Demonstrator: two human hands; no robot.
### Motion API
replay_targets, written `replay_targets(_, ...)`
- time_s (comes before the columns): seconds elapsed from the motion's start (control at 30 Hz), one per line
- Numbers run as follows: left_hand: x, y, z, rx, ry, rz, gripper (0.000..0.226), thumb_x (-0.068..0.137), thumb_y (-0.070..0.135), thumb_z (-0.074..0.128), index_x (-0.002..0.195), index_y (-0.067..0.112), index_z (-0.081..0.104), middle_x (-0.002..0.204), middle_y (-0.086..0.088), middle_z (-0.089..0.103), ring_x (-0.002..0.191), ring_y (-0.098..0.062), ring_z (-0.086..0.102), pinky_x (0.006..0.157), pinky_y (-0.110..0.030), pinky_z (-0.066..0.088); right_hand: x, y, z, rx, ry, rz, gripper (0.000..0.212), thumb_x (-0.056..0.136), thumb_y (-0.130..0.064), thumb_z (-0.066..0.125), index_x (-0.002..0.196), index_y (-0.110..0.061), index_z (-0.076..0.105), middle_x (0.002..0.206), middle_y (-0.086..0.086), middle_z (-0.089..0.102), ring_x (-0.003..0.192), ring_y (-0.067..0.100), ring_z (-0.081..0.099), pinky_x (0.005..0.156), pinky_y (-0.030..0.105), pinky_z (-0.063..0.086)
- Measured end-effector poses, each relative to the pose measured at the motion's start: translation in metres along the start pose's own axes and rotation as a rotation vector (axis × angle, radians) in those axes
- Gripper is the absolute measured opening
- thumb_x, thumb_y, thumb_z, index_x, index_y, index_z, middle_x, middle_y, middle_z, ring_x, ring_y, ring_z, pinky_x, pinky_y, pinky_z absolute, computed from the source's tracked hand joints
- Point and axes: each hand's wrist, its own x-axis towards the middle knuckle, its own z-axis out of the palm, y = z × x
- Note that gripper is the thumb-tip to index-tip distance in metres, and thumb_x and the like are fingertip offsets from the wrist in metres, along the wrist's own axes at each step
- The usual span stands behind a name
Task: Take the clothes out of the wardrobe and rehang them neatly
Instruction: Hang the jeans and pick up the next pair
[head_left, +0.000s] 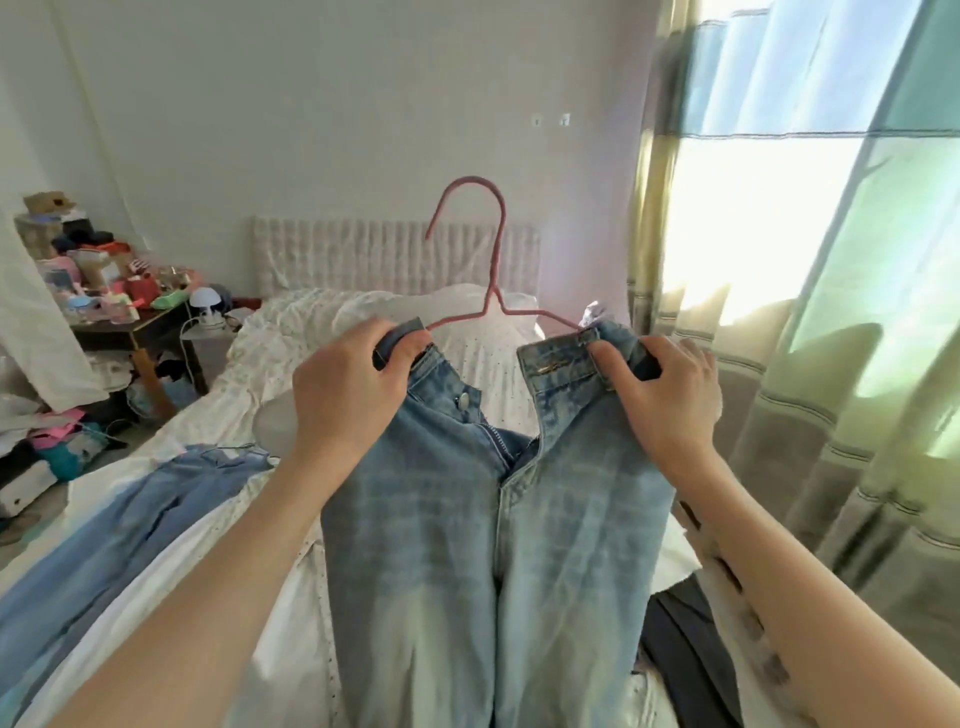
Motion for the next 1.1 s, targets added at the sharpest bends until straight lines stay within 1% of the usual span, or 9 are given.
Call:
replay_targets(0.1,0.028,0.01,0.037,-0.058,-0.061,-0.014,0.035,0.09,0.046,0.052,0.077,0.013,0.055,0.064,0.003,0.05,0.06,-0.018,0.043,0.048,-0.03,0.024,0.032,0.022,0.002,-0.073,0.01,0.009,0.06,0.073,-0.072,0.051,0.067,-0.013,0.055,0.068,-0.004,0.046,0.08,0.022,0.046,0.065,0.03,0.03)
replay_targets(0.23,0.035,-0.001,0.105,-0.159,-0.248,-0.044,0.032,0.092,0.04,0.051,0.092,0.01,0.061,0.078,-0.001,0.059,0.07,-0.02,0.051,0.058,-0.029,0.034,0.049,0.069,0.031,-0.114,-0.068,0.039,0.049,0.078,-0.064,0.055,0.068,-0.016,0.055,0.076,0.002,0.052,0.087,0.031,0.052,0.067,0.033,0.035)
replay_targets(0.4,0.058,-0.021,0.196,-0.22,-0.293,-0.057,0.024,0.093,0.032,0.053,0.09,0.01,0.059,0.078,-0.005,0.06,0.074,-0.024,0.054,0.063,-0.032,0.04,0.091,0.122,0.085,-0.111,-0.112,0.043,0.05,0.074,-0.069,0.052,0.064,-0.02,0.051,0.073,0.003,0.056,0.078,0.026,0.052,0.068,0.03,0.034)
replay_targets(0.5,0.086,-0.029,0.252,-0.205,-0.313,-0.07,0.023,0.093,0.032,0.053,0.092,0.009,0.06,0.079,-0.004,0.06,0.074,-0.023,0.054,0.067,-0.035,0.043,0.126,0.155,0.123,-0.1,-0.159,0.089,0.053,0.077,-0.064,0.057,0.07,-0.011,0.06,0.072,0.001,0.052,0.082,0.026,0.05,0.07,0.033,0.039)
replay_targets(0.63,0.111,-0.046,0.346,-0.11,-0.453,-0.132,0.025,0.095,0.033,0.049,0.097,0.01,0.059,0.083,-0.003,0.057,0.078,-0.025,0.054,0.071,-0.038,0.045,0.164,0.21,0.181,-0.152,-0.296,0.142,0.047,0.083,-0.054,0.057,0.086,-0.009,0.067,0.068,-0.007,0.043,0.088,0.025,0.047,0.077,0.036,0.04)
replay_targets(0.73,0.108,-0.064,0.417,-0.01,-0.588,-0.161,0.026,0.097,0.033,0.044,0.105,0.013,0.057,0.09,-0.003,0.059,0.083,-0.025,0.056,0.074,-0.036,0.044,0.174,0.256,0.227,-0.192,-0.384,0.18,0.047,0.085,-0.052,0.056,0.092,-0.007,0.067,0.082,0.006,0.056,0.097,0.03,0.049,0.08,0.036,0.038)
replay_targets(0.87,0.085,-0.097,0.507,0.185,-0.769,-0.169,0.032,0.098,0.037,0.038,0.116,0.017,0.055,0.107,-0.004,0.062,0.096,-0.026,0.057,0.086,-0.037,0.038,0.163,0.329,0.296,-0.225,-0.521,0.253,0.047,0.086,-0.052,0.055,0.088,-0.007,0.066,0.08,0.007,0.055,0.096,0.031,0.05,0.079,0.036,0.036)
replay_targets(1.0,0.055,-0.134,0.59,0.285,-0.887,-0.161,0.031,0.098,0.039,0.036,0.108,0.018,0.055,0.105,-0.004,0.064,0.093,-0.025,0.058,0.079,-0.035,0.037,0.136,0.4,0.366,-0.273,-0.594,0.323,0.049,0.087,-0.055,0.051,0.078,-0.008,0.062,0.07,0.0,0.047,0.085,0.028,0.048,0.074,0.035,0.03)
replay_targets(1.1,0.032,-0.154,0.636,0.327,-0.944,-0.187,0.032,0.098,0.039,0.037,0.109,0.016,0.056,0.105,-0.008,0.062,0.095,-0.028,0.058,0.08,-0.036,0.039,0.116,0.445,0.407,-0.356,-0.644,0.314,0.05,0.088,-0.056,0.047,0.076,-0.01,0.061,0.071,0.003,0.054,0.084,0.028,0.05,0.074,0.036,0.027)
